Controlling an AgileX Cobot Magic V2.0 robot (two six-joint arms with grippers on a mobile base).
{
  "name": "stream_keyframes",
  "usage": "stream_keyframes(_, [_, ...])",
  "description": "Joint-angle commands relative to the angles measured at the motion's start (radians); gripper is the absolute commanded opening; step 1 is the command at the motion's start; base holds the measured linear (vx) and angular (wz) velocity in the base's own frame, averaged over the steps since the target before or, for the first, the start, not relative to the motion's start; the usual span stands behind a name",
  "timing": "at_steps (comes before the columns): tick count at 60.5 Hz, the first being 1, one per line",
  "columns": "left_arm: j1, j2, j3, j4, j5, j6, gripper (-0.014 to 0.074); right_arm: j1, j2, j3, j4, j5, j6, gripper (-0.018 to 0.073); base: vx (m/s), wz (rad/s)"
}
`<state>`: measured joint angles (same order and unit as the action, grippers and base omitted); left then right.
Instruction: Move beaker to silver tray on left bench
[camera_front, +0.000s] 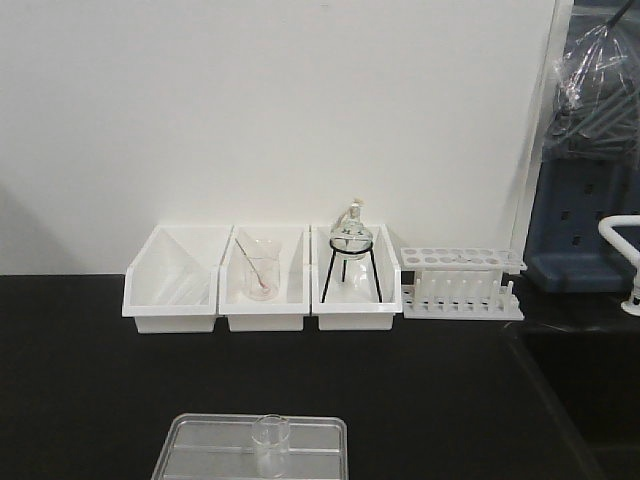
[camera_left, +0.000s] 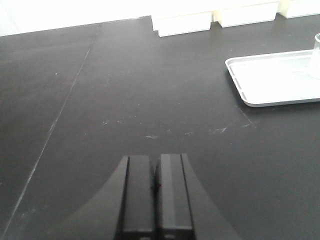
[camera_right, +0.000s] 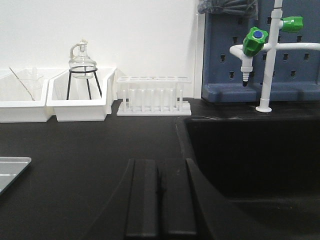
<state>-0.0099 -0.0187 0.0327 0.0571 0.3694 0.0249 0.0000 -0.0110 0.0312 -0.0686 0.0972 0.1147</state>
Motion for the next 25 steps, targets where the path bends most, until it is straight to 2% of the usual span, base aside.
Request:
stream_keyframes(1, [-0.005,-0.007,0.02,-0.003,-0.081,-0.002,0.0001,-0.001,-0.013,0.006,-0.003,-0.078,0.001,-0.0014,0.0,0.0])
stream_keyframes(25, [-0.005,-0.007,0.02,-0.003,-0.081,-0.002,0.0001,-0.001,-0.013,0.006,-0.003,-0.078,0.001,-0.0014,0.0,0.0])
